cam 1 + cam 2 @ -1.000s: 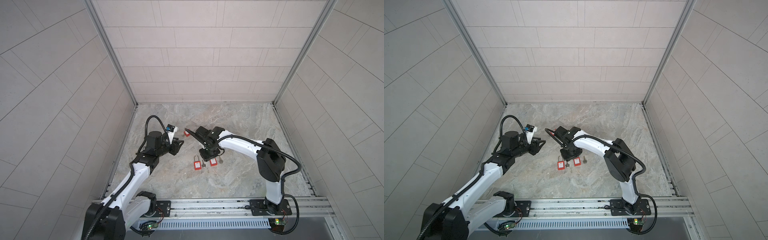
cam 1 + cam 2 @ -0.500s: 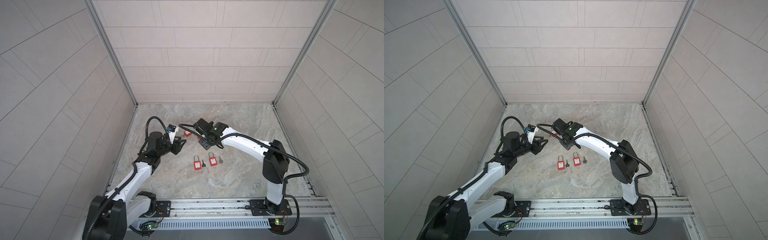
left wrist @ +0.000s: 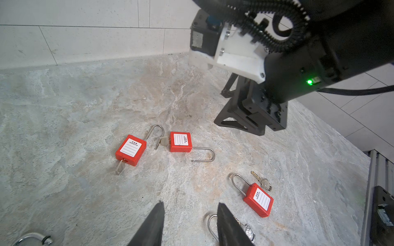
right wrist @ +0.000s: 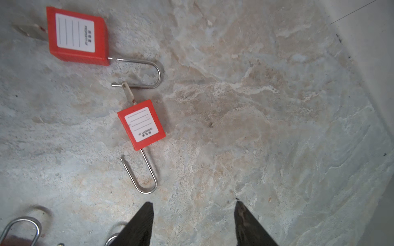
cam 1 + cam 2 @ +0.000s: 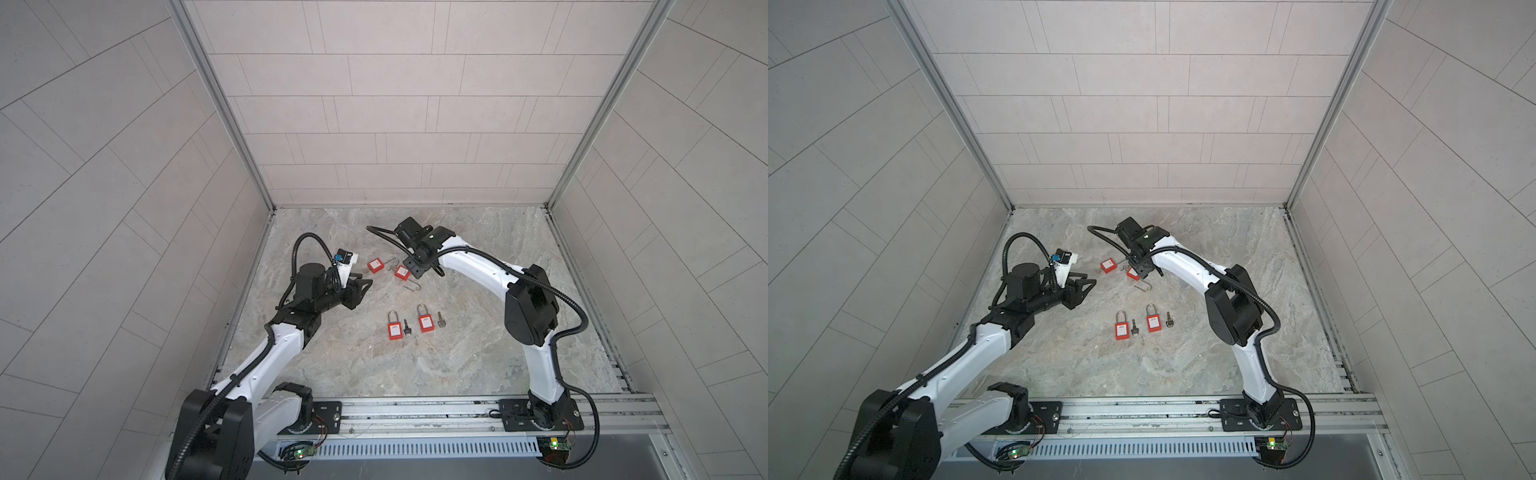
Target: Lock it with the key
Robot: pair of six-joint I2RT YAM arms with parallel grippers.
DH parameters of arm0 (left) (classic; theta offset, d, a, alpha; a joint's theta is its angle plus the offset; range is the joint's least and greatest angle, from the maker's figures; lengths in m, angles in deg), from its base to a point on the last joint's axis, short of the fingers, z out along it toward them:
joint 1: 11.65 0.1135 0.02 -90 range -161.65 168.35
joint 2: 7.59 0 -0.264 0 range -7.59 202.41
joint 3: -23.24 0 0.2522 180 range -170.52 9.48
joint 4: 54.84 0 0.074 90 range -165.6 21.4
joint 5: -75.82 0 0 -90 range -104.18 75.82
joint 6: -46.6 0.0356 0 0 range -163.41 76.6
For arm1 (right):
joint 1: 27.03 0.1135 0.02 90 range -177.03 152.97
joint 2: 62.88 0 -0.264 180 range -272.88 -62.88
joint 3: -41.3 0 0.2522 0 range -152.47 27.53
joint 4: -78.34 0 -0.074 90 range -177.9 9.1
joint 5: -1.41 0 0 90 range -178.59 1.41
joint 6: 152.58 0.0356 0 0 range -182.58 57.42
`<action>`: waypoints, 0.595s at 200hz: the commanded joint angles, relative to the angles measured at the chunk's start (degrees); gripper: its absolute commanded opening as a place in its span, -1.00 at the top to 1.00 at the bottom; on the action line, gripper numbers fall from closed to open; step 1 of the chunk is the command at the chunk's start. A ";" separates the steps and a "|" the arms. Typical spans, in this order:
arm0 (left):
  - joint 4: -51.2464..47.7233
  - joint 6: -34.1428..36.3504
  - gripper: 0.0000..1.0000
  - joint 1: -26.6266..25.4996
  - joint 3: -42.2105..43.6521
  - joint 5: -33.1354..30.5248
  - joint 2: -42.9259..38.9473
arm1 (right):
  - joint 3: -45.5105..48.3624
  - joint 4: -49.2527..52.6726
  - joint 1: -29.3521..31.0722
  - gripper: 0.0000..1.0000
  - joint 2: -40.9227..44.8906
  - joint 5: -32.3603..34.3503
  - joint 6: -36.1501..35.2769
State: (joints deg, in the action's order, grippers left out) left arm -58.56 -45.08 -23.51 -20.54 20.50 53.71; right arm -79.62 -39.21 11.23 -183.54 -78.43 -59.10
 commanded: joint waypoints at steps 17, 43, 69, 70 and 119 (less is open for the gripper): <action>0.73 0.53 0.09 0.32 0.27 0.22 1.34 | -2.06 1.64 -1.02 -0.28 -3.25 -5.57 1.84; 1.25 0.64 0.08 0.30 -0.04 0.76 2.00 | -4.60 2.09 -1.17 -0.32 -6.28 -8.36 0.22; 1.08 0.64 0.09 0.34 -0.04 0.83 1.61 | -8.45 3.54 -1.69 -0.34 -9.52 -9.99 -0.03; 1.05 0.63 0.09 0.34 -0.04 0.83 1.58 | -8.61 3.62 -1.74 -0.34 -9.64 -10.07 0.00; -0.29 0.58 0.08 0.26 -0.56 0.60 1.48 | -9.39 6.18 -2.66 -0.43 -10.85 -13.91 1.46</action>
State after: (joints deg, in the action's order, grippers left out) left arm -59.04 -44.90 -23.51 -20.36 20.56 55.59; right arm -89.89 -35.59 9.09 -195.30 -89.32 -57.83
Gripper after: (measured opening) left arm 0.458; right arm 0.691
